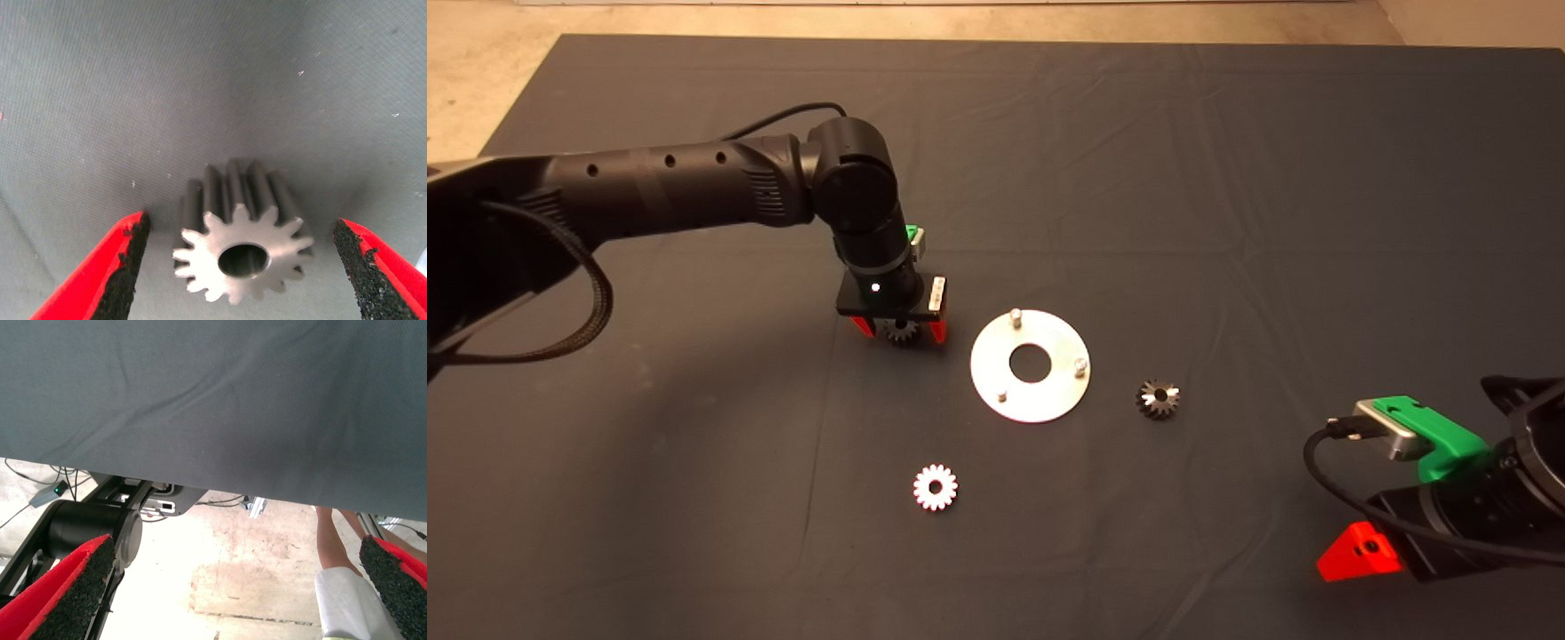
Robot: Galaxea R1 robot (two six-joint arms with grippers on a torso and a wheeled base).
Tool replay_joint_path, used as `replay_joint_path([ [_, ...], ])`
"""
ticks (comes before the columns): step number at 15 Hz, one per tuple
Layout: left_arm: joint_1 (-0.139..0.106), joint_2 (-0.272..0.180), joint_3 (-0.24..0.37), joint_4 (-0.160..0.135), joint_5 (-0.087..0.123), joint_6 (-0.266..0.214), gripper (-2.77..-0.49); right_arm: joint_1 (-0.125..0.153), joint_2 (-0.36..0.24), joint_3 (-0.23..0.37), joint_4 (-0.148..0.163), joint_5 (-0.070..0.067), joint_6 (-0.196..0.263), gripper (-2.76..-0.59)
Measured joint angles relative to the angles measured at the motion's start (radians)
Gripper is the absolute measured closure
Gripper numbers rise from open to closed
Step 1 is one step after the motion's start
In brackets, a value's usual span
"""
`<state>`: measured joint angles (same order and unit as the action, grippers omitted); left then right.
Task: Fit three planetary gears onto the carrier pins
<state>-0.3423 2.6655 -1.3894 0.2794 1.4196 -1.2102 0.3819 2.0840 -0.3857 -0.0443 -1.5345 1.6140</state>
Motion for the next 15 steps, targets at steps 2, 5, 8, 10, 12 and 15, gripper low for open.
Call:
replay_joint_path([
  [2, 0.000, 0.000, 0.000, 0.002, 0.000, 0.003, -1.91, 0.000, 0.000, 0.000, 0.000, 0.001, 0.000, -2.73],
  [5, 0.001, 0.000, 0.000, 0.003, 0.001, 0.020, -1.82, 0.000, 0.000, 0.000, 0.000, 0.001, 0.000, -2.73],
  [8, -0.001, 0.000, -0.020, -0.003, -0.005, 0.041, -1.74, 0.000, -0.001, 0.000, 0.000, 0.001, 0.000, -2.73],
  [10, -0.001, 0.000, -0.021, -0.003, -0.006, 0.041, -1.74, 0.000, 0.000, 0.000, 0.000, 0.001, 0.000, -2.73],
  [12, -0.001, 0.000, -0.021, -0.003, 0.000, 0.040, -1.62, 0.000, 0.000, 0.000, 0.000, 0.001, 0.000, -2.73],
  [15, -0.002, 0.003, -0.022, -0.003, -0.001, 0.041, -1.59, 0.000, 0.000, 0.000, 0.000, 0.001, 0.000, -2.73],
])
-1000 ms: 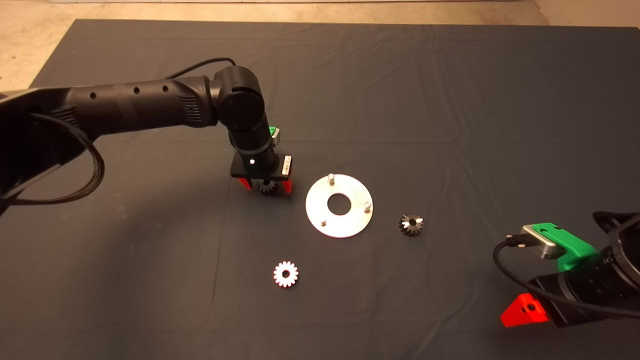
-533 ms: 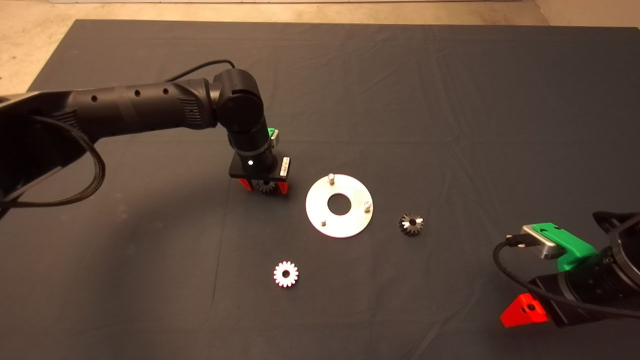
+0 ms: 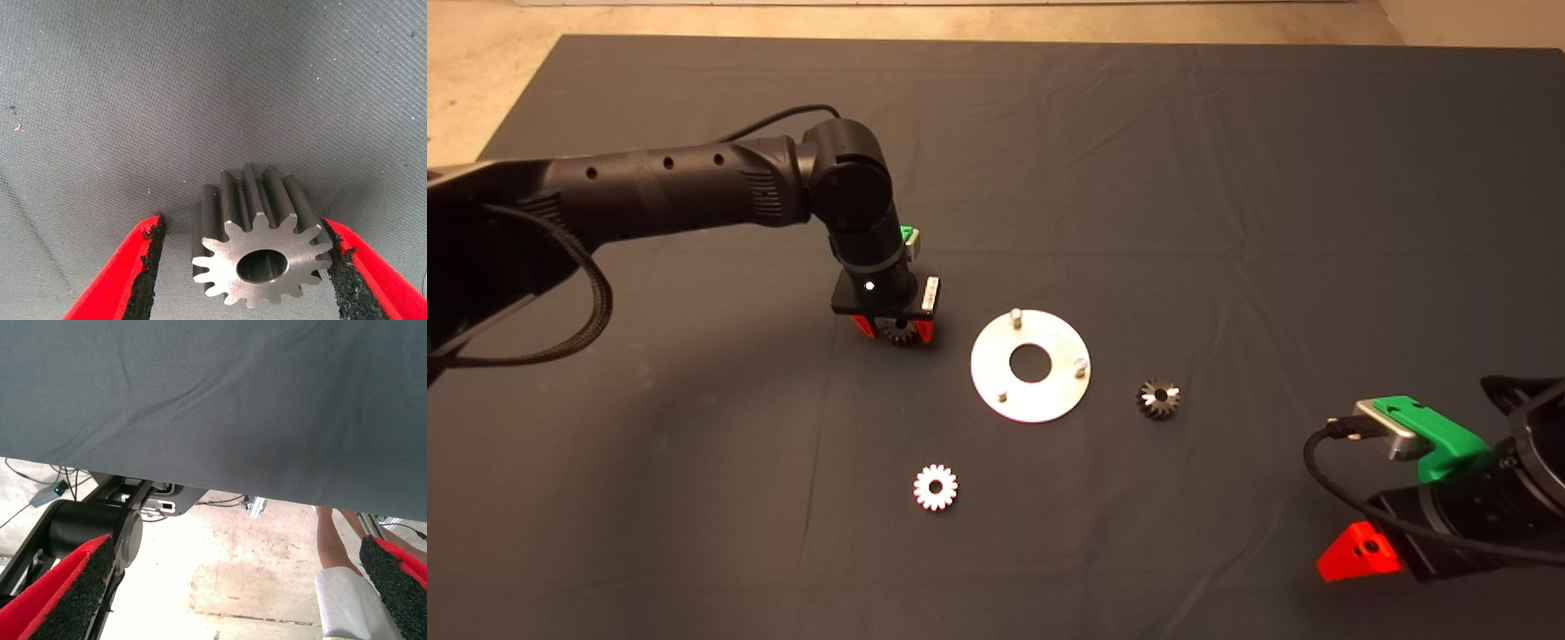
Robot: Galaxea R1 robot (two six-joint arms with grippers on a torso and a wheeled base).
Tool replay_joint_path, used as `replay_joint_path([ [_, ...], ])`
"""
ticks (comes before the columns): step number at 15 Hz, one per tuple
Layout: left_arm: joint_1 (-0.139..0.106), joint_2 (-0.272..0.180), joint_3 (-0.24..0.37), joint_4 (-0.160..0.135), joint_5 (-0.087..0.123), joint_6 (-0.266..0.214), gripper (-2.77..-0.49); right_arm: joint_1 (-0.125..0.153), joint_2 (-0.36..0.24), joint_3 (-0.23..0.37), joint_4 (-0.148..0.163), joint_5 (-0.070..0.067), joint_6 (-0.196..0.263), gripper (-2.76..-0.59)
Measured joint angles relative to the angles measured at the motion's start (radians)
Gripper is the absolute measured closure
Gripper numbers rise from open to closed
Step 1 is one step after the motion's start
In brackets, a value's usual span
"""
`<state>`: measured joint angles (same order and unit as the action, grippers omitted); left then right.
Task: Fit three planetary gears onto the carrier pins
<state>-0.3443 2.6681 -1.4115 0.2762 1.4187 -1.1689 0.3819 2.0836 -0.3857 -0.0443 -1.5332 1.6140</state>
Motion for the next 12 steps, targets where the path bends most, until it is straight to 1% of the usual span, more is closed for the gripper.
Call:
replay_joint_path([
  [3, 0.000, 0.000, 0.000, 0.001, 0.004, 0.000, -1.46, 0.000, 0.000, 0.000, 0.000, 0.000, 0.000, -2.73],
  [8, -0.001, 0.000, 0.000, 0.000, 0.004, 0.000, -1.43, 0.000, 0.000, 0.000, 0.000, 0.000, 0.000, -2.73],
  [9, -0.005, 0.001, 0.000, 0.003, -0.011, 0.001, -1.42, 0.000, 0.000, 0.000, 0.000, 0.000, 0.000, -2.73],
  [10, -0.011, 0.003, 0.000, 0.005, -0.018, 0.002, -1.38, 0.000, 0.000, 0.000, 0.000, 0.000, 0.000, -2.73],
  [12, -0.016, 0.005, 0.000, 0.005, -0.022, 0.003, -1.38, 0.000, 0.000, 0.000, 0.000, 0.000, 0.000, -2.73],
])
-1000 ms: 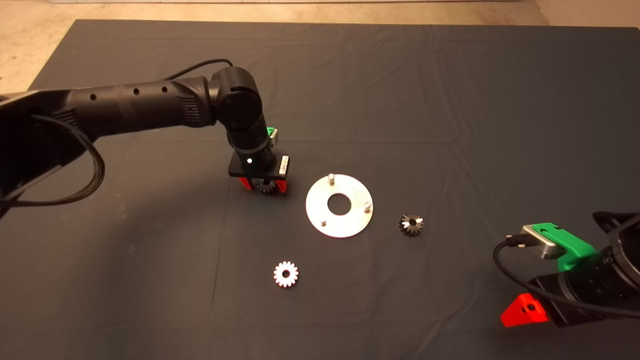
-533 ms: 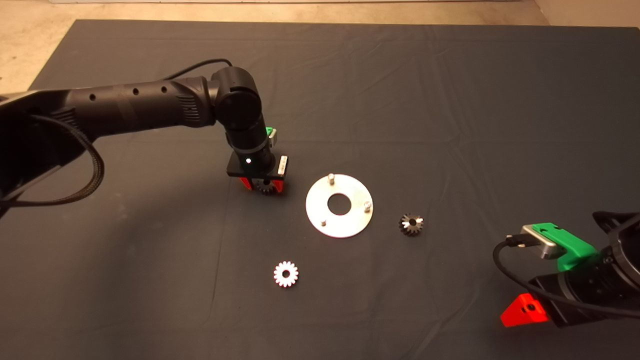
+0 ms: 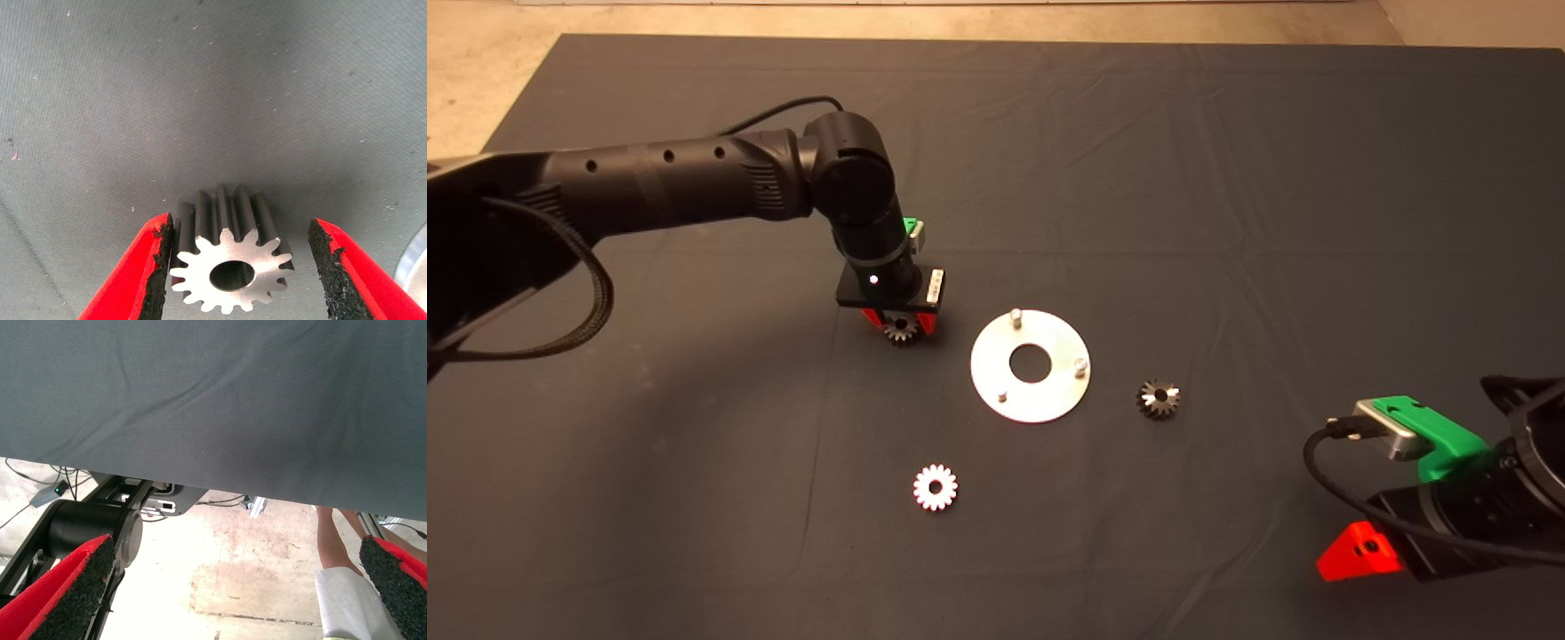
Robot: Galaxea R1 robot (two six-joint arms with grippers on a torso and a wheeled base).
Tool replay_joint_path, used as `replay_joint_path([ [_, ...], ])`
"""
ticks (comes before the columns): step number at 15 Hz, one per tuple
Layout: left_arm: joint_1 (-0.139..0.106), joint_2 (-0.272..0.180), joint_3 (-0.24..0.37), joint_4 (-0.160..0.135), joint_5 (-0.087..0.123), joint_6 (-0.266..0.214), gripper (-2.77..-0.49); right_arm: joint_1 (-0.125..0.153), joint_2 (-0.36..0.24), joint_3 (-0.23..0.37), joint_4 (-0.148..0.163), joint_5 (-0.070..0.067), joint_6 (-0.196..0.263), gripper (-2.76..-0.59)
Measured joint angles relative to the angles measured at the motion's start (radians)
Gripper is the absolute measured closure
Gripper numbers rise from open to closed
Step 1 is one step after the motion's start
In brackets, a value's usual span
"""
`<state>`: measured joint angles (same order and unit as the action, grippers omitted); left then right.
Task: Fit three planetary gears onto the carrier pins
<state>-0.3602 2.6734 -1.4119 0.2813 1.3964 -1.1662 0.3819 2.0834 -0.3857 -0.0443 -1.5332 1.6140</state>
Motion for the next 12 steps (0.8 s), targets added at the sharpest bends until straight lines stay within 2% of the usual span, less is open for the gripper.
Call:
replay_joint_path([
  [7, 0.000, 0.001, 0.000, 0.000, 0.000, 0.000, -1.38, 0.000, 0.000, 0.000, 0.000, 0.000, 0.000, -2.73],
  [12, 0.000, 0.003, 0.000, -0.001, 0.036, 0.000, -1.38, 0.000, 0.000, 0.000, 0.000, 0.000, 0.000, -2.73],
])
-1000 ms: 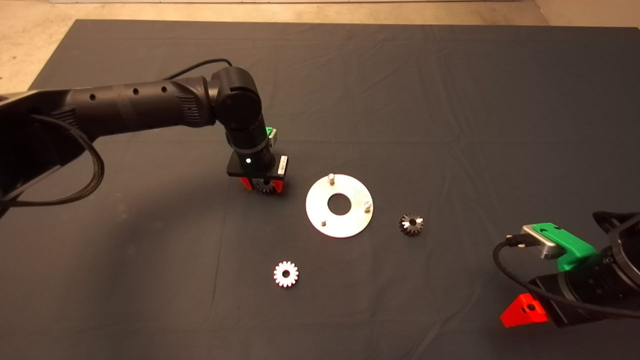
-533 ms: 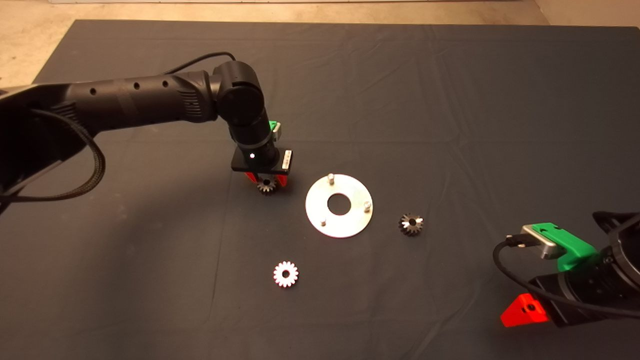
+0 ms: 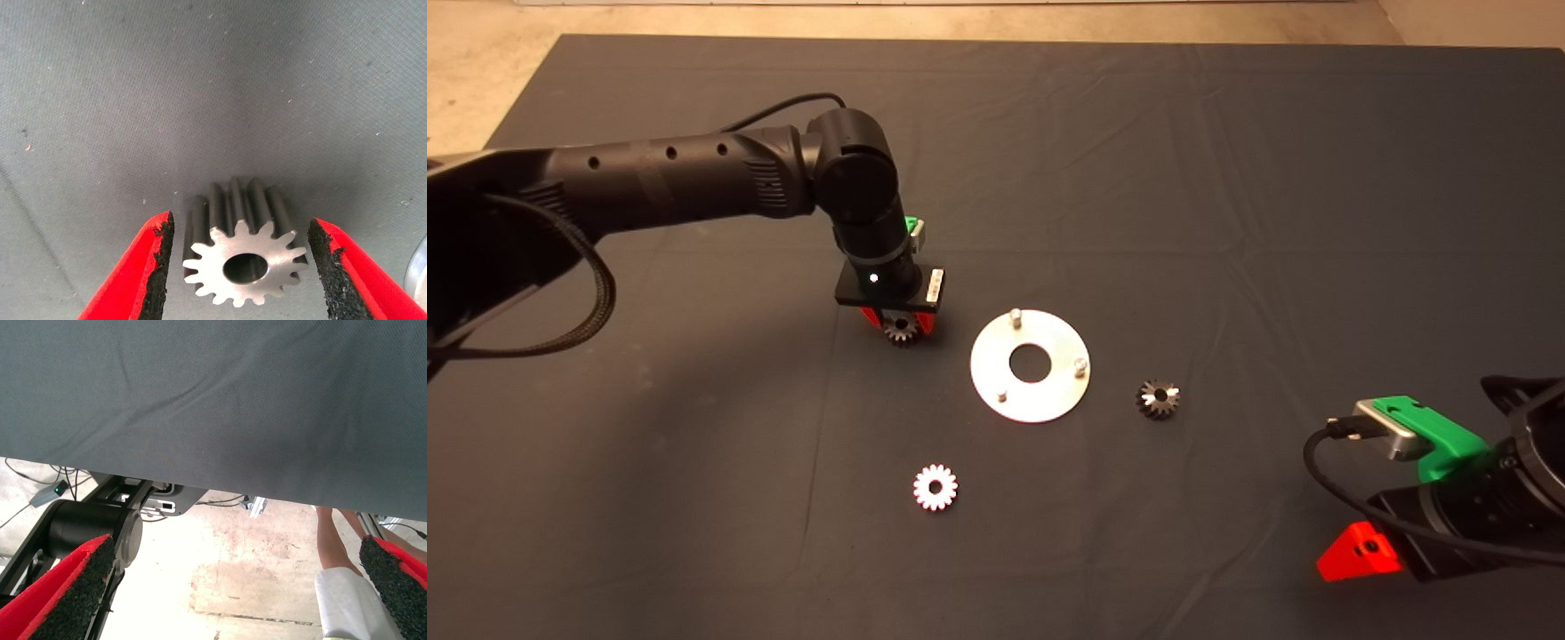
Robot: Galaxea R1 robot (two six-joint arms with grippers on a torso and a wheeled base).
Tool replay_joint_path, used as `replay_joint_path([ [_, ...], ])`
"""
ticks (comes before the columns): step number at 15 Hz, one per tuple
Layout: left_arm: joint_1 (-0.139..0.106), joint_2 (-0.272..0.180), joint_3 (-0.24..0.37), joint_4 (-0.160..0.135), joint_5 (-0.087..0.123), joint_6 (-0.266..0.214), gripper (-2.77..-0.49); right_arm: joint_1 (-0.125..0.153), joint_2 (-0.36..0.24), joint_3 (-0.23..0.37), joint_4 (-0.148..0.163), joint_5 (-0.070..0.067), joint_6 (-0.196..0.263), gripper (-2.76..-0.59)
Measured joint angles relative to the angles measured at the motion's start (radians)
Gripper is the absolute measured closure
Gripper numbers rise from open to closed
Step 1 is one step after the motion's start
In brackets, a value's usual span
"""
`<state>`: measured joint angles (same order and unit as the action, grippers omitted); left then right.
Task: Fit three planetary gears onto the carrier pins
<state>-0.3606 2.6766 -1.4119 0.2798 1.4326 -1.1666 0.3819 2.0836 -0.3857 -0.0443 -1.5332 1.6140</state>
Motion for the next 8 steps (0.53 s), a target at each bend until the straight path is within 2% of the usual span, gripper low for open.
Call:
replay_joint_path([
  [2, 0.000, 0.000, 0.000, -0.002, 0.006, 0.000, -1.23, 0.000, 0.000, 0.000, 0.000, 0.000, 0.000, -2.73],
  [8, 0.000, 0.000, 0.000, -0.002, 0.006, 0.001, -1.22, 0.000, 0.000, 0.000, 0.000, 0.000, 0.000, -2.73],
])
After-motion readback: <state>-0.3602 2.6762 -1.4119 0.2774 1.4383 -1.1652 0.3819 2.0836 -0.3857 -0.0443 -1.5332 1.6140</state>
